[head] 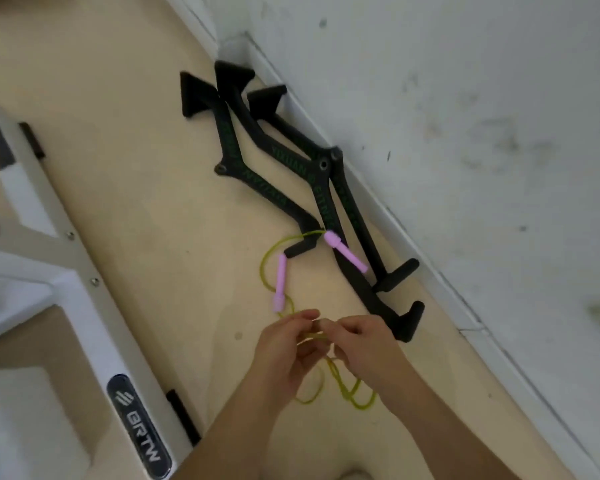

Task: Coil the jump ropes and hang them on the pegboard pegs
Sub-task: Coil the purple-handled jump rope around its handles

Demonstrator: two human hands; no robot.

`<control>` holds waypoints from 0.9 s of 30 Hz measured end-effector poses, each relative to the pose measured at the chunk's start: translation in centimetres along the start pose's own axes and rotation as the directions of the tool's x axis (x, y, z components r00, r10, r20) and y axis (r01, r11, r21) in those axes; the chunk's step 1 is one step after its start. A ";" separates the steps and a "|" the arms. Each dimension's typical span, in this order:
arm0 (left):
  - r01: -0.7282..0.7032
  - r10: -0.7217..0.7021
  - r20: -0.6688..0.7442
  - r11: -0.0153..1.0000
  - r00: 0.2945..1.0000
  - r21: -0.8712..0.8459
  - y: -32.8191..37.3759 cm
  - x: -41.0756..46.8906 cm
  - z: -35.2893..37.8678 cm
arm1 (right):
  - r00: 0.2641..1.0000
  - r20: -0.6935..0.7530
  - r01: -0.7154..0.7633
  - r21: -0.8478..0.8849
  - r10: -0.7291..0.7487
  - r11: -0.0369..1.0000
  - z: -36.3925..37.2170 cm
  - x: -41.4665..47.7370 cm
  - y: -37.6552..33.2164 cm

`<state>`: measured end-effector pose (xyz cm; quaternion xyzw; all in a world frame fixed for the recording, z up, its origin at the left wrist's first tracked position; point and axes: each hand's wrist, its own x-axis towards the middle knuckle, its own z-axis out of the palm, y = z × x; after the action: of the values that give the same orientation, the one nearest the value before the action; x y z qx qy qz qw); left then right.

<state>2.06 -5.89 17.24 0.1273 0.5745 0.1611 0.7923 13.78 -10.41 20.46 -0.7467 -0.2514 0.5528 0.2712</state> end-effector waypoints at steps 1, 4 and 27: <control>-0.016 0.014 0.025 0.998 1.000 0.058 2.0 -3.1 0.6 | 0.998 -0.051 0.039 0.001 -0.039 0.999 -0.9 -1.9 -2.9; -0.103 0.049 0.158 0.930 0.986 0.352 8.5 -13.8 3.3 | 0.982 -0.126 0.144 0.034 -0.138 0.989 -4.0 -8.7 -13.2; -0.942 0.646 0.689 0.173 0.329 0.287 30.3 -72.9 20.7 | 0.461 -0.683 0.547 -0.283 -0.566 0.787 -18.3 -61.0 -47.9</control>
<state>-2.53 -7.75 98.67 0.7150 0.2428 0.3178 0.5735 11.79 -19.11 99.64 -0.7828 -0.3551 0.0795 0.5048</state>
